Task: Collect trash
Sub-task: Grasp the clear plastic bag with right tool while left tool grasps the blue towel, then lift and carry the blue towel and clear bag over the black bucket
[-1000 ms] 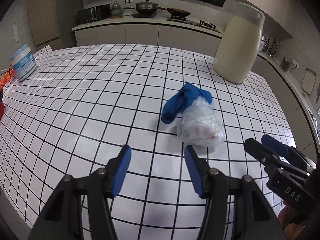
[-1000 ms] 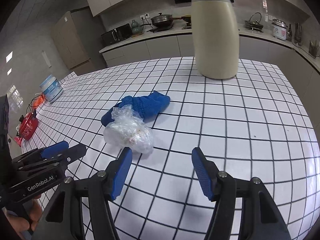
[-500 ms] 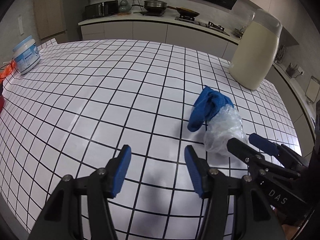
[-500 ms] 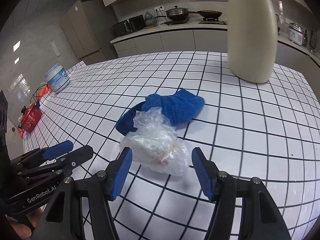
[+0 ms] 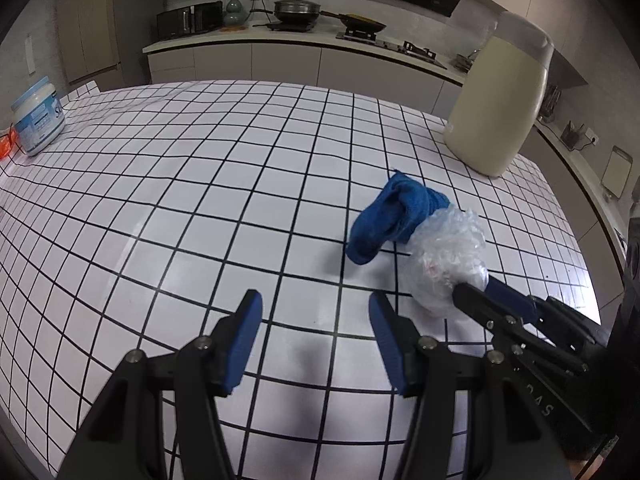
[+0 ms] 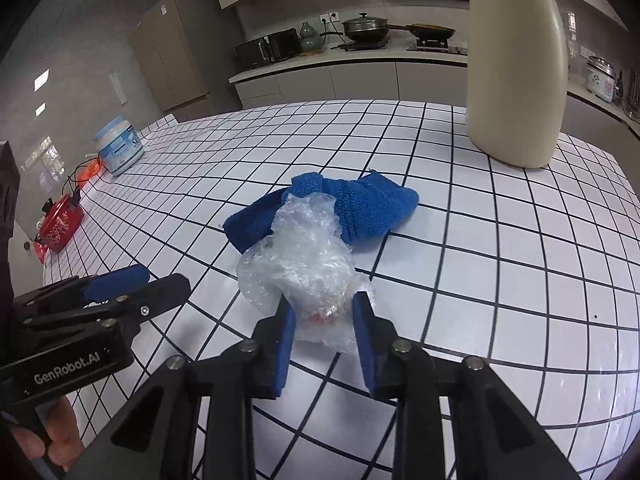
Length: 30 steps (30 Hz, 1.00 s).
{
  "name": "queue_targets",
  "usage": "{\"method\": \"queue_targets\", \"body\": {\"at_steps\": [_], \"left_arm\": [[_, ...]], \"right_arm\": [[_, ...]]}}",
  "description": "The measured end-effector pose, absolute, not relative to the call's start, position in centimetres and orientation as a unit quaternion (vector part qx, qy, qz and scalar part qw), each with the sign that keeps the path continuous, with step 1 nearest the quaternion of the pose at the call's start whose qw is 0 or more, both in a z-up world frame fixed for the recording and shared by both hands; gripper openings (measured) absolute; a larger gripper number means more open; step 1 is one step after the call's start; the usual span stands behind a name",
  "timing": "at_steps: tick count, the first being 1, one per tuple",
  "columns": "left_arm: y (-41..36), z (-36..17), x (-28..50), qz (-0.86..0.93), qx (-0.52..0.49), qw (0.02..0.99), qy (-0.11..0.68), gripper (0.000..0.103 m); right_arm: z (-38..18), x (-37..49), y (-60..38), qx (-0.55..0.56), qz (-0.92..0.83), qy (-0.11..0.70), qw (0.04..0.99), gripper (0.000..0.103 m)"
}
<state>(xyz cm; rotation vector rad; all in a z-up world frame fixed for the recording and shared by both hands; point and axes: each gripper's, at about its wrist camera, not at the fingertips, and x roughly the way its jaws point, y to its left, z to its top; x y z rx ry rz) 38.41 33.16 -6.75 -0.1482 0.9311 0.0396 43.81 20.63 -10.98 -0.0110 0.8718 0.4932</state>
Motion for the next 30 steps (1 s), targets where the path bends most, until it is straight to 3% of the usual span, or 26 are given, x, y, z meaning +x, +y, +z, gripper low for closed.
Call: {"method": "queue_targets", "body": {"at_steps": [14,24,25,27,30], "left_arm": [[29.4,-7.0,42.9,-0.029,-0.040,0.893,0.446,0.057],[27.2,-8.8,47.1,-0.042,-0.020,0.893,0.447,0.061],[27.4,-9.1,47.2,-0.041,-0.029,0.893,0.448,0.058],[27.5,-9.3,47.0,-0.052,-0.048,0.892,0.446,0.036],[26.7,-9.3,46.3,-0.056,-0.038,0.896,0.439,0.026]], "right_arm": [[-9.4,44.2,10.4,0.044,0.123,0.394,0.910,0.028],[-9.9,44.4,8.4,0.053,0.093,0.398,0.911,0.028],[-9.9,44.4,8.4,0.053,0.091,0.398,0.911,0.028],[-10.0,44.5,8.1,0.053,0.089,0.399,0.911,0.028],[-10.2,44.6,7.9,0.056,0.088,0.401,0.910,0.028]]}}
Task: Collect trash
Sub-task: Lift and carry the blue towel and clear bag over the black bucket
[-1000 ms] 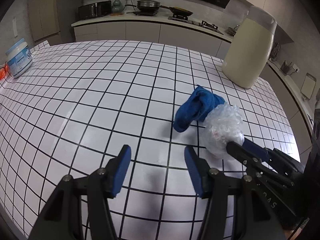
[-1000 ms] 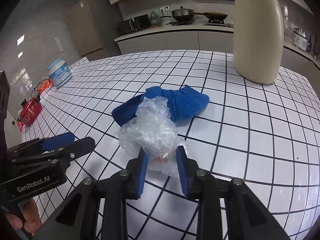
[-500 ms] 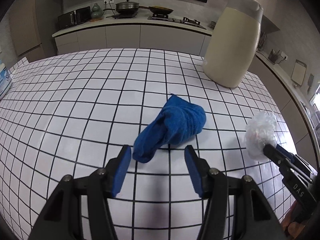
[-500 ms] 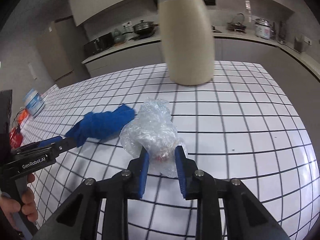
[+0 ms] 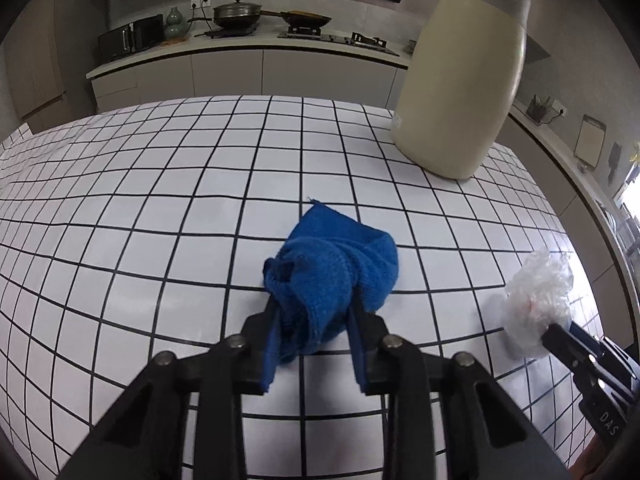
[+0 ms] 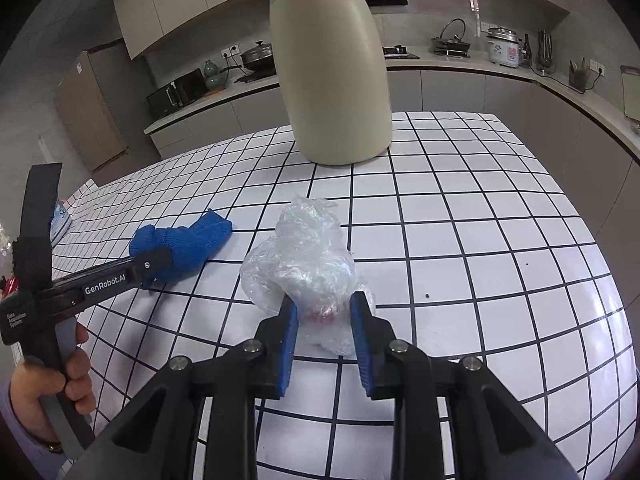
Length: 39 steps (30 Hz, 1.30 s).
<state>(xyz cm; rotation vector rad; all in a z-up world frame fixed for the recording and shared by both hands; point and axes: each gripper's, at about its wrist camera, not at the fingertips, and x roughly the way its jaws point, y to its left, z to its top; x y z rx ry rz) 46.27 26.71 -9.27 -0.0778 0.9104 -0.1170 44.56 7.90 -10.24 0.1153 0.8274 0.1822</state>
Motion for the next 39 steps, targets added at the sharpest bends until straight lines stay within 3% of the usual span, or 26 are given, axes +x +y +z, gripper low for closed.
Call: {"method": "queue_targets", "body": {"at_steps": [6,23,39], "left_arm": [[26.9,-9.2,44.4,-0.077,-0.071,0.888,0.448,0.018],[21.9,-6.5,36.9,-0.123,-0.085,0.884,0.444,0.018],[10.8,-4.6,31.7,-0.146,-0.065,0.886,0.436,0.018]], "right_arm": [[-10.3,44.4,7.8,0.061,0.093,0.403,0.908,0.028],[-8.8,41.1,5.7,0.061,0.112,0.394,0.910,0.028],[-6.7,33.7,-5.1,0.081,0.104,0.376,0.917,0.028]]}}
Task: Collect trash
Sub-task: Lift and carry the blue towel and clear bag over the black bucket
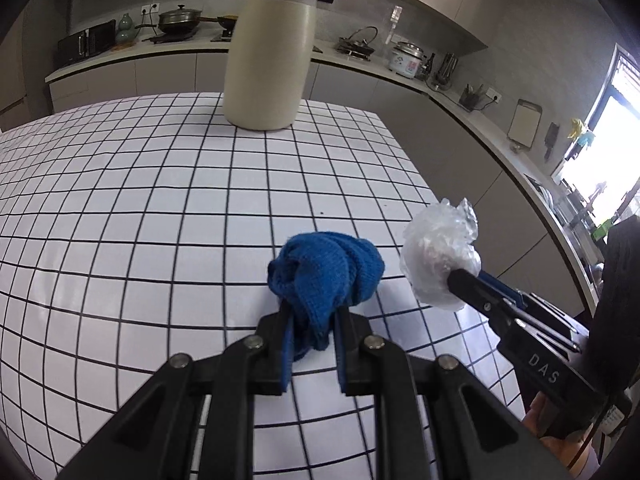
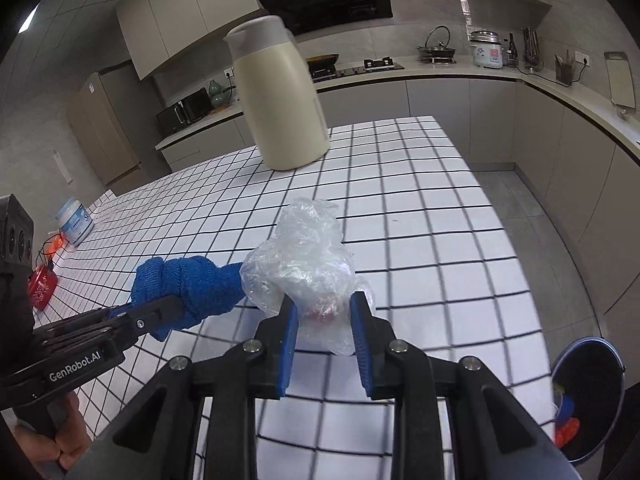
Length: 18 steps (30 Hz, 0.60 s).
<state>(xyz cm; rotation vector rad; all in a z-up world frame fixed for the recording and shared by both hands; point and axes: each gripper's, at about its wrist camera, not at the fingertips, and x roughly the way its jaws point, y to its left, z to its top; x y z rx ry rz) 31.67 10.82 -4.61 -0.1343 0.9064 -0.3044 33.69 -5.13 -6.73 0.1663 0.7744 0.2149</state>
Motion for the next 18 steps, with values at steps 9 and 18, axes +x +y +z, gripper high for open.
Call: {"method": "queue_targets", "body": {"at_steps": [9,18], "left_arm": [[2.6,-4.2,29.9,-0.183,-0.042,0.879,0.439,0.018],[-6.6,-4.6,28.7,-0.246,-0.011,0.861,0.445,0.018]], "right_arm": [[-5.8,29.7,-14.0,0.103,0.077,0.368,0.921,0.028],[-5.6,25.0,-23.7,0.132,0.013,0.361,0.923,0.028]]}}
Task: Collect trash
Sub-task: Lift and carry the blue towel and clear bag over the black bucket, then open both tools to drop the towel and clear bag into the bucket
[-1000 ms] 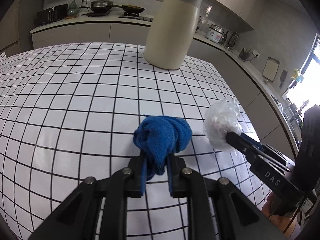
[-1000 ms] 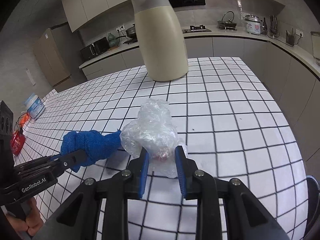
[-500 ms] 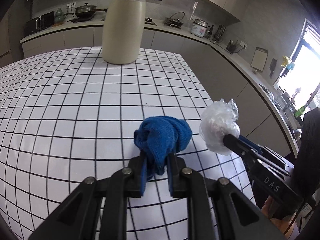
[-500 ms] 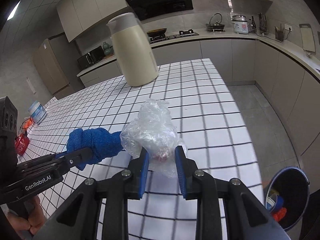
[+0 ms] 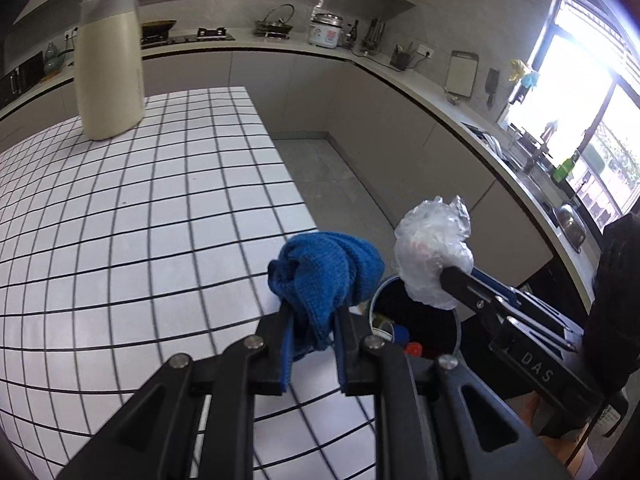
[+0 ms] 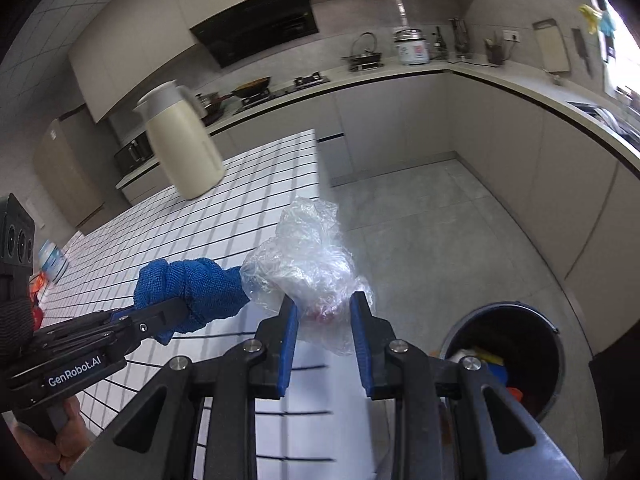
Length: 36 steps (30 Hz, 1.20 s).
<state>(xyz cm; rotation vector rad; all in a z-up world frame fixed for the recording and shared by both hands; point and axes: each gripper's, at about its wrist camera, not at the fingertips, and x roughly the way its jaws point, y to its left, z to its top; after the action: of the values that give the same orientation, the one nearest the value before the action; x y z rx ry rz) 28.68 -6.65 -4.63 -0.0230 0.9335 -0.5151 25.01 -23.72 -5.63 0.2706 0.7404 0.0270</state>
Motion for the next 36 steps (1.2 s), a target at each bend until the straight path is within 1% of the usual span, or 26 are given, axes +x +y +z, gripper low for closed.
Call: {"method": "queue_targets", "body": {"at_steps": [9,16,22,27,36], "left_arm": [[-15.5,-5.2,26.5,-0.308,0.021,0.837,0.451,0.018],[-20.5,-6.4,24.9,-0.328,0.039,0.824,0.461,0.018],[-23.6,-8.5,24.7,-0.320,0.048,0.814,0.482,0.018],[-25.5,-10.9,25.0,-0.299,0.055,0.806,0.508,0.018],[-28.6,-15.5,25.3,-0.267,0.080,0.793,0.542,0.020]], "right_arm": [[-6.0,19.7,-32.9,0.159,-0.062,0.356,0.919,0.028],[-6.7,16.5,-38.3,0.174,-0.099,0.361,0.911,0.028],[-8.0,15.1,-41.8,0.180,-0.111,0.376,0.902,0.028],[-10.4,15.1,-44.3,0.188,-0.113,0.397,0.891,0.028],[-16.2,17.9,-47.5,0.199,-0.099,0.453,0.863,0.029]]}}
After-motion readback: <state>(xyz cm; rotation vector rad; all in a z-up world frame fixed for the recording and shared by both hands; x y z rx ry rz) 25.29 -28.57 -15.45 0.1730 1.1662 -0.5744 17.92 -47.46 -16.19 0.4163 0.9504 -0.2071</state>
